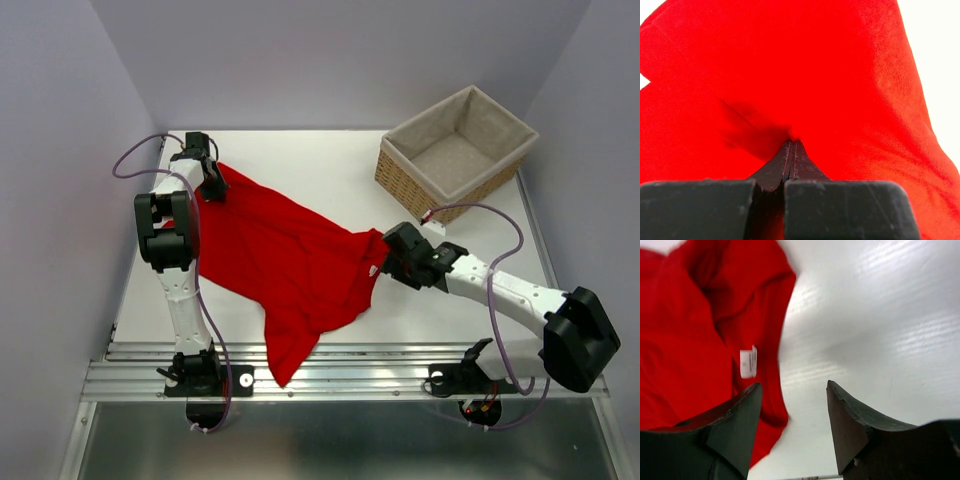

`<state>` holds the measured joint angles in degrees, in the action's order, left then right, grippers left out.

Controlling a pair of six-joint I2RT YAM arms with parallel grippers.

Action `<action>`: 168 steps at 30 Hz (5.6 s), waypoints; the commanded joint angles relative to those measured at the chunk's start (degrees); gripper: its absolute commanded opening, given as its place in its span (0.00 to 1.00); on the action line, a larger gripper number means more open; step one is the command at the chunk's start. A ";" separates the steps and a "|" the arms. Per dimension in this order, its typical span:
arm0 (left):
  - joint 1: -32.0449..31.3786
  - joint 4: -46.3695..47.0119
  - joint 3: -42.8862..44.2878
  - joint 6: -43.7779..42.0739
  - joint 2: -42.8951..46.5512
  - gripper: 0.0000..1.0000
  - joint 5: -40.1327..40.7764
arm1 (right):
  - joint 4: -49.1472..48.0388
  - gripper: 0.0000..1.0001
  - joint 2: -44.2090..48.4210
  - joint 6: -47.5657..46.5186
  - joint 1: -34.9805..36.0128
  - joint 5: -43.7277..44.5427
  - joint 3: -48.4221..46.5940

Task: Roll the t-shirts
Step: Fold the T-shirt at the center of the board.

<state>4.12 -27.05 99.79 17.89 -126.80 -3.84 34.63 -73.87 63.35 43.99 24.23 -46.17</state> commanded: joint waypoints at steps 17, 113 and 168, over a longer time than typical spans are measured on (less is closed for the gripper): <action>0.27 -0.11 -1.70 -0.84 6.57 0.00 -0.47 | -8.18 0.50 -27.02 -21.08 -16.65 -9.20 -20.71; -0.43 -0.37 0.76 -1.19 2.53 0.00 -1.26 | -11.60 0.01 -9.11 -11.59 -12.44 -6.21 -8.42; -0.96 -3.98 5.42 -1.37 9.47 0.59 3.21 | -5.54 0.81 -6.21 -15.63 -3.83 -3.40 -8.42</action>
<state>2.98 -29.91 102.17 17.12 -118.50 -3.90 27.92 -84.23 47.40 38.02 20.78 -57.30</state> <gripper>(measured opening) 0.519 0.743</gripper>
